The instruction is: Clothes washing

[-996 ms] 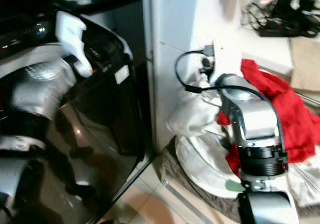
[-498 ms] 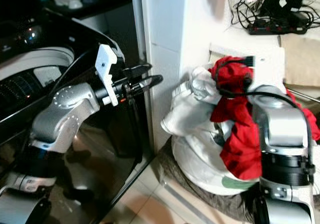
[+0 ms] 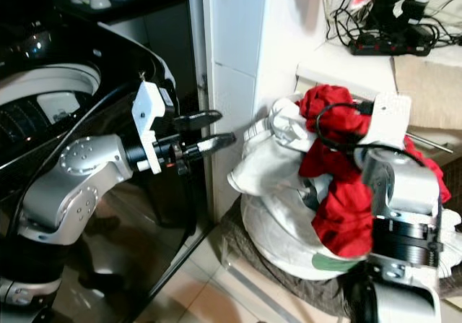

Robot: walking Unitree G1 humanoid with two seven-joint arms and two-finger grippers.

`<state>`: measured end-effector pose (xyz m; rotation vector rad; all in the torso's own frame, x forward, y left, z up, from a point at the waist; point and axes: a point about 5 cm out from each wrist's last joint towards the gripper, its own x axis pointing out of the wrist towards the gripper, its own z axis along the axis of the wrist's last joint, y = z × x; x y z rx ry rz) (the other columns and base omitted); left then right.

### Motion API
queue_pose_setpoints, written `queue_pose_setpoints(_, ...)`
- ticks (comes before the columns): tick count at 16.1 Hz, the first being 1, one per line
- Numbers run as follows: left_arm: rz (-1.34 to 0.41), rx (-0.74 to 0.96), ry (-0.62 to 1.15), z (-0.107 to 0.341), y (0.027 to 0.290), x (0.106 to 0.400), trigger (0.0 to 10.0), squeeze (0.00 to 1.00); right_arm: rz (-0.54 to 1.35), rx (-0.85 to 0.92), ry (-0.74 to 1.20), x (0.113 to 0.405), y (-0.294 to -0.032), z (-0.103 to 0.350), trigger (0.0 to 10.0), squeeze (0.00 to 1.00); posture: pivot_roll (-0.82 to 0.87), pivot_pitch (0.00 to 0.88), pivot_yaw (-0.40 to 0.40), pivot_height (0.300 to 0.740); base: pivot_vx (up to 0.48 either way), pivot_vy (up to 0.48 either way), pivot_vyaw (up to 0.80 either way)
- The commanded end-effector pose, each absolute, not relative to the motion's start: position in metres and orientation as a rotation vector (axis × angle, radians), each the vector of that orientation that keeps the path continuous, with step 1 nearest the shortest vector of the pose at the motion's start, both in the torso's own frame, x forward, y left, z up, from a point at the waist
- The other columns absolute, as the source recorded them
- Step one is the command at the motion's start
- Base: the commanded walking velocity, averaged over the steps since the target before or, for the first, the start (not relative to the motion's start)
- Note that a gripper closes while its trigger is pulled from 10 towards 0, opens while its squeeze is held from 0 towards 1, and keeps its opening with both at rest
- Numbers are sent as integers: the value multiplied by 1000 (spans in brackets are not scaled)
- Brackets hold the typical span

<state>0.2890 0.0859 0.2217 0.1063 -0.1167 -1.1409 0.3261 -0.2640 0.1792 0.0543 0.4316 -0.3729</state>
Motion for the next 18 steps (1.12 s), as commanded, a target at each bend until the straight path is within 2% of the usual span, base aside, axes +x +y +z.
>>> queue_pose_setpoints(1, -1150, 126, -97, 220, 85, 286, 10000, 0, -378, 134, 417, 329, -267, 181, 0, 0, -78, 0, -32, 740, 0, 0, 0)
queue_pose_setpoints(5, -1132, 134, -86, 219, 86, 286, 10000, 0, -371, 223, 408, 333, -270, 177, 0, 0, -77, 0, -37, 740, 0, 0, 0)
queue_pose_setpoints(13, -1107, 128, -86, 219, 87, 287, 10000, 0, -376, 256, 293, 335, -273, 200, 0, 0, -79, 0, -30, 740, 0, 0, 0)
queue_pose_setpoints(15, -1058, 128, -123, 226, 90, 293, 10000, 0, -289, 241, 142, 339, -261, 242, 0, 0, -82, 0, -24, 740, 0, 0, 0)
queue_pose_setpoints(16, -967, 120, -180, 237, 92, 303, 10000, 0, -151, 205, 57, 341, -241, 279, 0, 0, -85, 0, -21, 740, 0, 0, 0)
queue_pose_setpoints(18, -892, 85, -252, 251, 92, 311, 10000, 0, 40, 178, 10, 339, -214, 307, 0, 0, -87, 0, -21, 740, 0, 0, 0)
